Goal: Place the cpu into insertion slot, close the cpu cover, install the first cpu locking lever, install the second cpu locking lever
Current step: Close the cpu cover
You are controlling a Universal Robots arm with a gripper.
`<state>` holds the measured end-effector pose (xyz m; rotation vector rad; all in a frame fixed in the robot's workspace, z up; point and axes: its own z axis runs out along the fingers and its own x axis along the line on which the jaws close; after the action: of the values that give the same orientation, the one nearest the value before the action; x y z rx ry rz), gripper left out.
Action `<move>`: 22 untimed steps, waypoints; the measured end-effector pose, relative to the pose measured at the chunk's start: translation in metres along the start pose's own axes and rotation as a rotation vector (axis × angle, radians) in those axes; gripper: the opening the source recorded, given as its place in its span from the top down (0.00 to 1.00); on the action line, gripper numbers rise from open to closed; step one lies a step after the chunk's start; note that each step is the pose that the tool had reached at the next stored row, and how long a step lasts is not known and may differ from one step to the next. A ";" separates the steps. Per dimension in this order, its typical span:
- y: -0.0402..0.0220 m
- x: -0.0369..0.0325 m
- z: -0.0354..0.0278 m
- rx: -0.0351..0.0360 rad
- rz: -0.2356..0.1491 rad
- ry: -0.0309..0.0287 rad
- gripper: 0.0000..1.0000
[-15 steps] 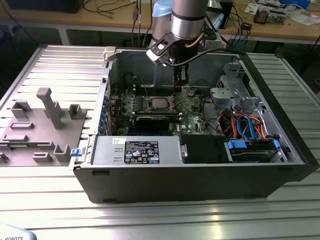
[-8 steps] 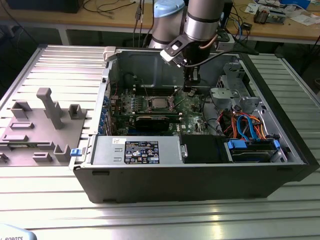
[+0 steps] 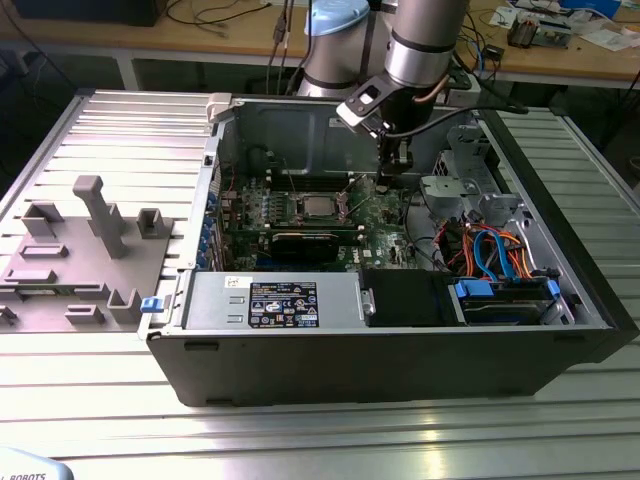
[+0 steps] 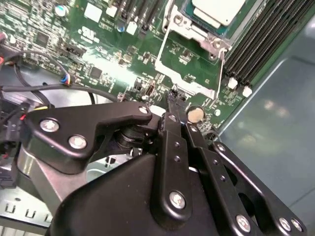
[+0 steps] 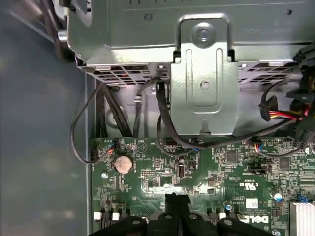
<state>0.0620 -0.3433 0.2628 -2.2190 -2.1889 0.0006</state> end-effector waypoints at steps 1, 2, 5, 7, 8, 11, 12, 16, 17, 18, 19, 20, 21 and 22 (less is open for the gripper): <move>0.0010 0.0019 0.0018 0.0010 0.000 0.0002 0.89; 0.0012 0.0038 0.0041 0.0016 0.000 0.0005 0.89; 0.0012 0.0064 0.0081 0.0020 0.000 0.0006 0.89; -0.0005 0.0079 0.0091 0.0020 0.000 0.0006 0.89; -0.0023 0.0081 0.0091 0.0020 0.000 0.0005 0.89; -0.0099 0.0081 0.0093 0.0019 0.000 0.0006 0.89; -0.0115 0.0081 0.0093 0.0019 0.000 0.0006 0.89; -0.0141 0.0081 0.0094 0.0019 0.000 0.0007 0.89; -0.0144 0.0081 0.0094 0.0019 0.000 0.0007 0.89; -0.0151 0.0081 0.0094 0.0019 0.000 0.0007 0.89; -0.0155 0.0081 0.0094 0.0018 0.000 0.0007 0.89; -0.0160 0.0080 0.0094 0.0018 0.000 0.0007 0.89; -0.0164 0.0080 0.0094 0.0019 0.000 0.0007 0.89; -0.0169 0.0081 0.0094 0.0019 0.000 0.0007 0.89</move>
<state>0.0450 -0.3349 0.2538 -2.2177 -2.1876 0.0018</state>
